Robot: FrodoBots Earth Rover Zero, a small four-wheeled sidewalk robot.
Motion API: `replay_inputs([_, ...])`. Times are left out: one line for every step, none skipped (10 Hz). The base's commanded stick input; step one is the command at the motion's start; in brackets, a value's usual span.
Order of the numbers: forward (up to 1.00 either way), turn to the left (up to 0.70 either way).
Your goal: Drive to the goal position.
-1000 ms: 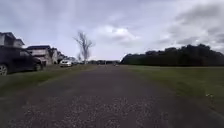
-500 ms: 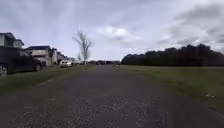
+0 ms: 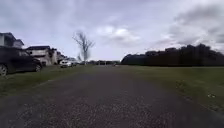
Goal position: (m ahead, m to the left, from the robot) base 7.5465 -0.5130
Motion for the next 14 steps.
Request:
replay_inputs([0.09,0.0])
replay_inputs([0.08,0.0])
replay_inputs([0.08,0.0])
replay_inputs([0.08,0.0])
replay_inputs([0.07,0.0])
replay_inputs([0.08,0.0])
replay_inputs([0.08,0.0])
replay_inputs([0.08,0.0])
replay_inputs([0.08,0.0])
replay_inputs([0.08,0.0])
replay_inputs([0.08,0.0])
replay_inputs([0.08,0.0])
replay_inputs([0.08,0.0])
replay_inputs([0.07,0.0])
